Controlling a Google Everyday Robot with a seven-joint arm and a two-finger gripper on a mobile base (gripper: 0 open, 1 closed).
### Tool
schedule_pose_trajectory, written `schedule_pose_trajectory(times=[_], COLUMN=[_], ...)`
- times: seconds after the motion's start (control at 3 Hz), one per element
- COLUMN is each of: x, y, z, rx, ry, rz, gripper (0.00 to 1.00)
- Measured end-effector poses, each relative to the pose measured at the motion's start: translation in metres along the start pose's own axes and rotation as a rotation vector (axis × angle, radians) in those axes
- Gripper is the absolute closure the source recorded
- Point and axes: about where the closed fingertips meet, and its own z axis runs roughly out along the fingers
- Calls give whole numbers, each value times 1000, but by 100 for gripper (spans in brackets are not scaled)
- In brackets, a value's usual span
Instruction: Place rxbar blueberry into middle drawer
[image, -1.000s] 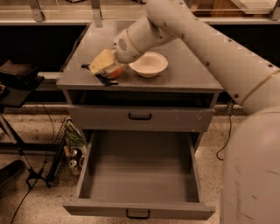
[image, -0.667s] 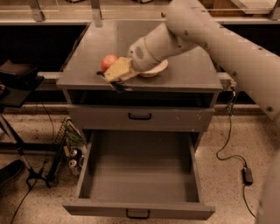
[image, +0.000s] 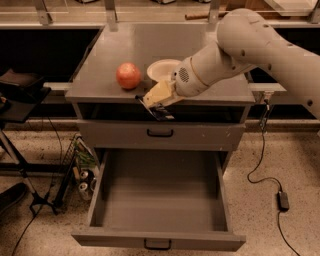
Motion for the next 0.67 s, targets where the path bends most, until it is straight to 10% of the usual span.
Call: schedule_pose_trajectory(times=[0.67], x=[57], y=[-66], z=[40], rx=[129], ry=[113], rz=[219], gripper=[100])
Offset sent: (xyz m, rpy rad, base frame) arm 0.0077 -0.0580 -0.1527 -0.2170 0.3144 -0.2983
